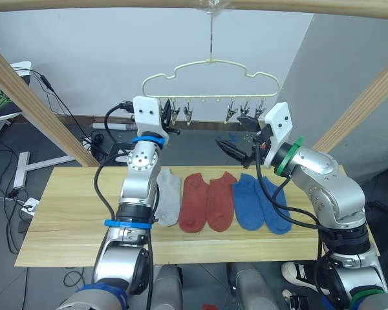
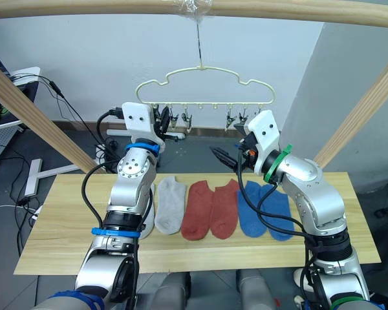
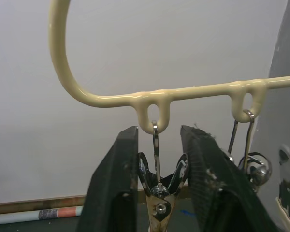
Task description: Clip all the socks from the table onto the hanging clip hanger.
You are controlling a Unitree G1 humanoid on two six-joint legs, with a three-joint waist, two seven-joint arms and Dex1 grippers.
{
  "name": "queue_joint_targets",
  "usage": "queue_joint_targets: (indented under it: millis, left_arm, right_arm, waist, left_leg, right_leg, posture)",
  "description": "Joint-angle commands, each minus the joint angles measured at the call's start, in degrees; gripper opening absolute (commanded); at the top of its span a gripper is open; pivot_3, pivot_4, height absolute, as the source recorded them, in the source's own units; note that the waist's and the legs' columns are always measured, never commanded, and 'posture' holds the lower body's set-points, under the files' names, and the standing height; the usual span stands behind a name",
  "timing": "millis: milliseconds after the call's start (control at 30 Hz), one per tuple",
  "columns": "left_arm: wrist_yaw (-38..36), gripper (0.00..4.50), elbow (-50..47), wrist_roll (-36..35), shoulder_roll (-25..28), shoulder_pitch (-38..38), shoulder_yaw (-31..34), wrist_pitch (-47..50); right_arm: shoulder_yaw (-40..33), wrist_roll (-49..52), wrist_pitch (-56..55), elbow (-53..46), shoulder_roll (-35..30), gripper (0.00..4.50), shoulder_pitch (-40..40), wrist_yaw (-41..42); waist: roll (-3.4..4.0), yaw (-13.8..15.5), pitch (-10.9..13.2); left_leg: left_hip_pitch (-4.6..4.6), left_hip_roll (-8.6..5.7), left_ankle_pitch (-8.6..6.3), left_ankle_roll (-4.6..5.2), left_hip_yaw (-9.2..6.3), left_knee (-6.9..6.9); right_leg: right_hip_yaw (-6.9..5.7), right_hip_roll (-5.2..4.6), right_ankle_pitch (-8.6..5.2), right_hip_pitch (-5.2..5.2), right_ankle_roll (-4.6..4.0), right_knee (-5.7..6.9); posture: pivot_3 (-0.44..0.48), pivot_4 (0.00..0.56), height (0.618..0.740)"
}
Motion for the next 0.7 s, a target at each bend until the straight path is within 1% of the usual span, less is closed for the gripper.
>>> queue_joint_targets:
  millis: [33,67,133,300,367,433,500,600,700]
  left_arm:
    - [-0.3,0.35,-1.9,0.0,0.1,-0.5,0.0,-1.2]
    - [-0.2,0.15,-2.2,0.1,0.1,-0.4,0.0,-1.2]
    - [-0.4,0.02,-2.4,0.4,0.6,-0.2,-0.1,-0.8]
    - [-3.0,0.00,-3.5,-0.4,2.2,0.4,-0.2,1.8]
    - [-5.4,0.00,-4.9,-2.3,2.8,0.9,0.1,4.7]
    - [-9.2,0.00,-7.6,-5.3,4.1,2.0,0.5,10.0]
    - [-11.6,0.00,-9.6,-7.3,5.2,2.6,0.9,13.7]
    - [-13.3,0.00,-11.5,-9.3,6.6,2.8,1.5,17.3]
    - [-14.5,0.00,-12.1,-9.8,7.6,2.9,1.4,18.6]
  right_arm:
    - [-0.9,0.9,-0.2,-2.4,0.1,4.50,-0.3,-0.3]
    - [-0.9,1.0,-0.2,-2.5,0.1,4.50,-0.2,-0.4]
    - [-0.6,0.7,-0.5,-2.6,0.3,4.50,0.2,-0.6]
    - [0.3,0.4,-1.1,-3.4,0.2,4.50,2.3,-0.3]
    - [0.8,0.2,-0.9,-3.5,-0.4,4.50,4.9,0.0]
    - [2.1,-2.5,-0.5,-2.2,-3.2,4.50,10.6,0.0]
    - [2.7,-4.6,-0.1,-0.4,-5.5,4.50,14.4,-0.6]
    - [1.6,-6.5,-1.7,3.4,-5.9,4.50,18.3,-2.3]
    - [1.8,-9.3,-5.1,7.8,-6.9,4.50,20.8,-2.7]
  waist:
    - [0.00,0.0,0.0]
    - [0.00,0.0,0.0]
    - [0.00,0.0,0.0]
    - [0.00,0.0,0.0]
    - [0.00,0.0,0.0]
    - [0.00,0.1,0.0]
    - [0.00,0.2,0.0]
    - [0.00,0.0,0.0]
    - [0.00,-0.6,0.0]
  left_leg:
    - [0.00,0.00,0.00,0.00,0.00,0.00]
    - [0.00,0.00,0.00,0.00,0.00,0.00]
    - [0.00,0.00,0.00,0.00,0.00,0.00]
    - [0.00,0.00,0.00,0.00,0.00,0.00]
    - [0.00,0.00,0.00,0.00,-0.01,0.00]
    - [0.00,0.00,0.00,0.00,-0.01,0.00]
    - [0.01,0.00,0.00,0.00,-0.02,-0.01]
    - [0.01,-0.02,0.00,0.00,0.00,0.01]
    - [0.09,-0.01,0.03,0.02,0.00,0.02]
  right_leg:
    - [0.00,0.00,0.00,0.00,0.00,0.00]
    - [0.00,0.00,0.00,0.00,0.00,0.00]
    - [0.00,0.00,0.00,0.00,0.00,0.00]
    - [0.00,0.00,0.00,0.00,0.00,0.01]
    - [0.00,0.00,0.00,0.00,0.00,0.01]
    - [-0.01,0.00,0.00,0.01,0.00,0.01]
    - [-0.01,-0.01,0.00,0.04,-0.01,-0.01]
    - [0.00,-0.02,0.00,0.02,0.00,0.01]
    - [0.00,-0.01,0.02,0.02,0.05,0.08]
  posture:
    - [-0.025,0.291,0.740]
    - [-0.023,0.288,0.740]
    - [-0.019,0.284,0.740]
    - [-0.016,0.283,0.740]
    - [-0.016,0.283,0.740]
    - [-0.011,0.278,0.740]
    - [-0.012,0.279,0.740]
    - [-0.010,0.280,0.740]
    - [-0.009,0.281,0.740]
